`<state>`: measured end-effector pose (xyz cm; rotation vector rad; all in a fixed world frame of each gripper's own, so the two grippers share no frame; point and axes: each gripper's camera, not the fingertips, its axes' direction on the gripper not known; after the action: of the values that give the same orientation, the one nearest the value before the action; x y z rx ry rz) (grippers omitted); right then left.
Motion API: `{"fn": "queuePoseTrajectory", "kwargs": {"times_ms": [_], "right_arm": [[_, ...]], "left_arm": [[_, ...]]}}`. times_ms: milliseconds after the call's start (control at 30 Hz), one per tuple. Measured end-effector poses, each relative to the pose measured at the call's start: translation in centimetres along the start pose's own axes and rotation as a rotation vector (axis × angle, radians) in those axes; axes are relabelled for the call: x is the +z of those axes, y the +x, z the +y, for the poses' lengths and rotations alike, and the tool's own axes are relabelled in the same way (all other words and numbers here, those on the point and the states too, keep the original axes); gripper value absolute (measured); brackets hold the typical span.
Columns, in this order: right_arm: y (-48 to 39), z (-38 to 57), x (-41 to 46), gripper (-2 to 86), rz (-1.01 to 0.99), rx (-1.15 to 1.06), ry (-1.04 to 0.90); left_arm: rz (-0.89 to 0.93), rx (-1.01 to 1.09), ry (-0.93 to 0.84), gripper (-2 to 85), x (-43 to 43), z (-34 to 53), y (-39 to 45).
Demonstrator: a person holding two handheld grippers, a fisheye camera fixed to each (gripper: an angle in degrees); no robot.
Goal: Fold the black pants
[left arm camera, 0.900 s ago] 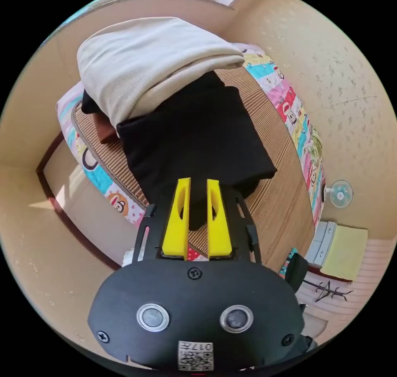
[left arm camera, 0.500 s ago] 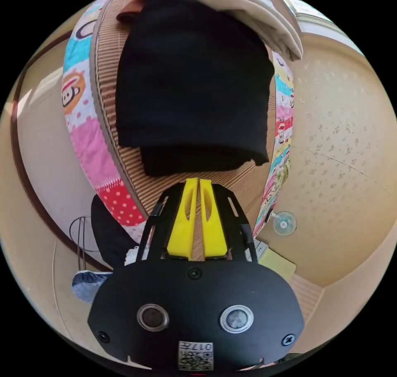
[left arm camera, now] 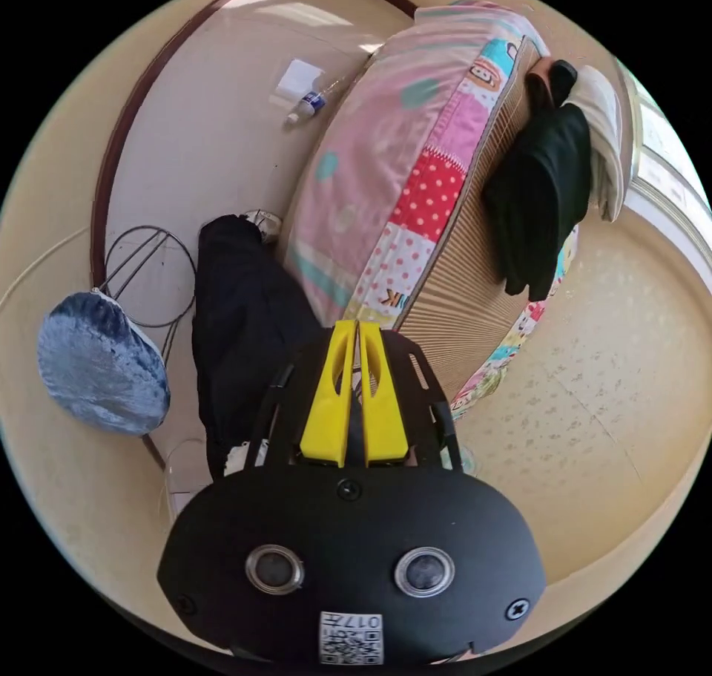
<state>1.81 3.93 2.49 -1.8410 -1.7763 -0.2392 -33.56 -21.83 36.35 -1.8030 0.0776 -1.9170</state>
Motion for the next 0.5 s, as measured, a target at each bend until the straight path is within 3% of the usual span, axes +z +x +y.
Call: {"fn": "queuePoseTrajectory", "kwargs": {"times_ms": [33, 100, 167, 200, 267, 333, 400, 500], "right_arm": [[-1.4, 0.1, 0.1, 6.8, 0.054, 0.037, 0.045], [-6.0, 1.5, -0.2, 5.3, 0.163, -0.091, 0.179], [-14.5, 4.5, 1.0, 4.6, 0.243, -0.475, 0.251], [-16.4, 5.2, 1.7, 4.5, 0.25, -0.558, 0.242], [-22.1, 6.6, 6.2, 4.1, 0.193, -0.853, 0.042], [-24.0, 6.8, 8.9, 3.7, 0.104, -0.997, -0.132], [-23.9, 6.4, 9.4, 3.8, 0.037, -0.981, -0.194], [-19.9, 5.4, 6.7, 4.5, -0.035, -0.851, -0.106]], "left_arm": [[0.007, 0.01, 0.012, -0.7, -0.4, 0.0, -0.1], [-0.011, 0.058, 0.063, -0.8, -2.1, 0.2, -0.5], [-0.035, 0.089, 0.1, -0.8, -3.3, 0.8, -1.1], [-0.048, 0.099, 0.121, -0.8, -3.8, 1.4, -1.9], [-0.073, 0.088, 0.146, -0.8, -4.0, 2.5, -3.5], [-0.104, 0.052, 0.149, -0.8, -3.5, 3.7, -5.8], [-0.132, -0.026, 0.136, -0.9, -2.1, 5.6, -9.1], [-0.074, -0.103, 0.146, -0.9, 0.2, 7.9, -12.4]]}}
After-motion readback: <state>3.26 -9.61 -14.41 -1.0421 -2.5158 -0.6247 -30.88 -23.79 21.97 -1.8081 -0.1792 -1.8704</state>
